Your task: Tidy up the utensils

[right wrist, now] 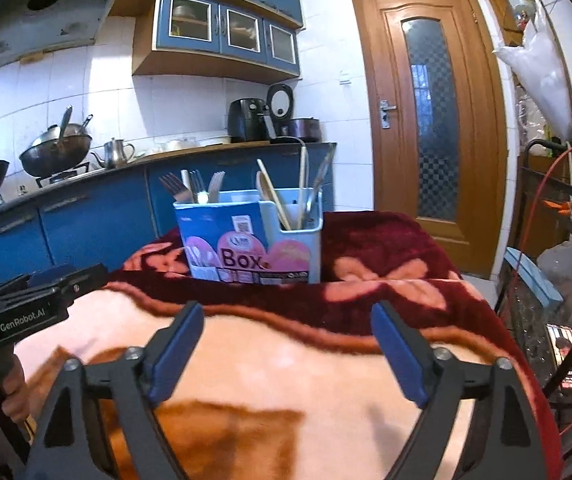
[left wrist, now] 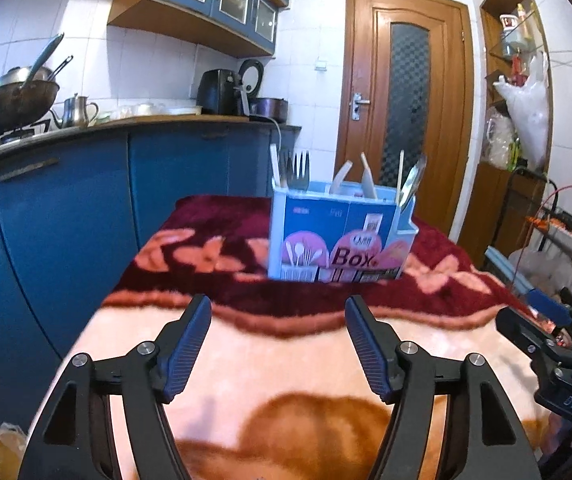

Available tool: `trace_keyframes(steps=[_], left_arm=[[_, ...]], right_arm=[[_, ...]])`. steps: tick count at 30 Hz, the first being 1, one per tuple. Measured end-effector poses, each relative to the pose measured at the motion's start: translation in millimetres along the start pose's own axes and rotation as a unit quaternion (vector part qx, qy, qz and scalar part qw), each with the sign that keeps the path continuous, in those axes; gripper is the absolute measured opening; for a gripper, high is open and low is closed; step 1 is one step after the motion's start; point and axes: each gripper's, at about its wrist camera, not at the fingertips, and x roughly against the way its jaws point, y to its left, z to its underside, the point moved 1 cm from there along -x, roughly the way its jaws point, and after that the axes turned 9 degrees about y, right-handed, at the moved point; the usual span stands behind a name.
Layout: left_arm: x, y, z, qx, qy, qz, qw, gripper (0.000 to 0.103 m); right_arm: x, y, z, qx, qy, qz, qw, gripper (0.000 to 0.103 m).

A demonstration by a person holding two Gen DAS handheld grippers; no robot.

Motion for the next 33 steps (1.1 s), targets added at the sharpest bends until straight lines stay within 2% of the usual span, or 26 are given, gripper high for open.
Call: trace_keyframes(steps=[9, 33], left_arm=[[-12.1, -4.2, 11.3, 0.0, -0.012, -0.024, 0.9996, 0.071], [-17.8, -5.4, 17.1, 0.005, -0.014, -0.039, 0.9991, 0.071]], right_arm=[[-4.3, -5.2, 9.2, -0.007, -0.011, 0.019, 1.0, 0.091], [-4.7, -1.0, 12.3, -0.001, -0.017, 0.021, 1.0, 0.091]])
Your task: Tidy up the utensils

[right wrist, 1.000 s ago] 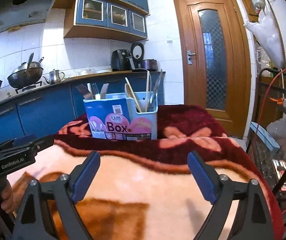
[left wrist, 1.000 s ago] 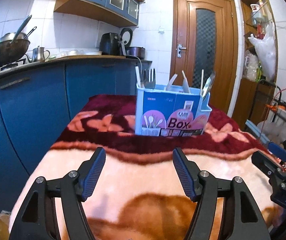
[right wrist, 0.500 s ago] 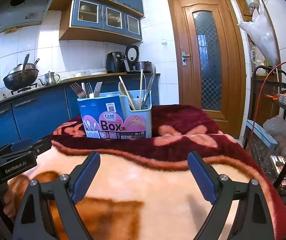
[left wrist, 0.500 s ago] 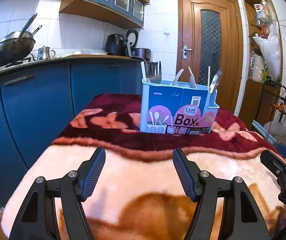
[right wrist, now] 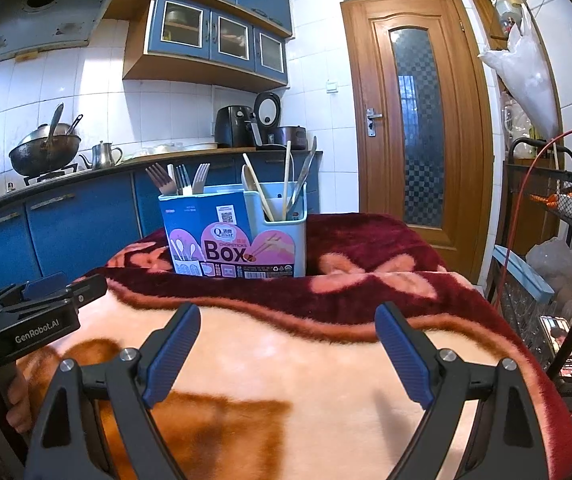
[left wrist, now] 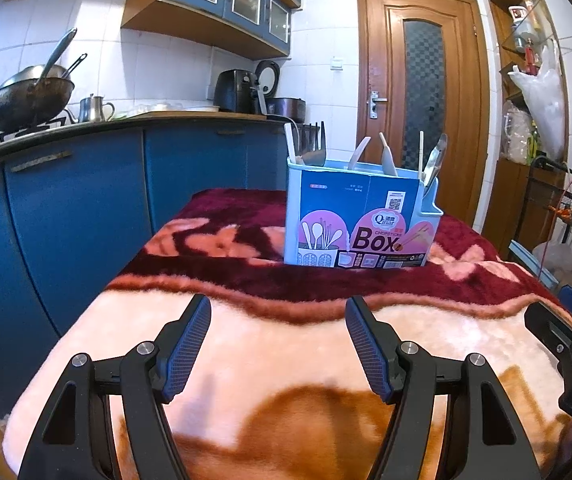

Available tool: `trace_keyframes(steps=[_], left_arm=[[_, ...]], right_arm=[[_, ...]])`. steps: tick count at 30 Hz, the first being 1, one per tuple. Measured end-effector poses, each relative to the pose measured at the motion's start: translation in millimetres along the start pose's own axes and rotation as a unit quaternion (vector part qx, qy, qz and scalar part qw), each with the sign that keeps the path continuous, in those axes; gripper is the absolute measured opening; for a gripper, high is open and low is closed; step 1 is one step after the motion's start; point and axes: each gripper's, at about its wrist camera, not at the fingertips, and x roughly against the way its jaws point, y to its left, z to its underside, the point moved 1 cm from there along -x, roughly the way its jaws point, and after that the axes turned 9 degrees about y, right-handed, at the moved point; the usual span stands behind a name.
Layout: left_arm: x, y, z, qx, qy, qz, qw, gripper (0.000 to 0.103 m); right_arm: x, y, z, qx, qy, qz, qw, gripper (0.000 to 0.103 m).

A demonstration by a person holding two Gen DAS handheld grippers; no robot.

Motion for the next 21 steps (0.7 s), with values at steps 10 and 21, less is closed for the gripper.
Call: trace_keyframes(steps=[10, 21], left_arm=[[1.4, -2.8, 0.6, -0.006, -0.004, -0.001, 1.0, 0.071], [1.6, -4.3, 1.1, -0.007, -0.006, -0.002, 1.0, 0.071]], right_arm=[[-0.2, 0.0, 0.2, 0.0, 0.0, 0.0, 1.0, 0.091], [-0.2, 0.2, 0.2, 0.0, 0.0, 0.0, 1.0, 0.091]])
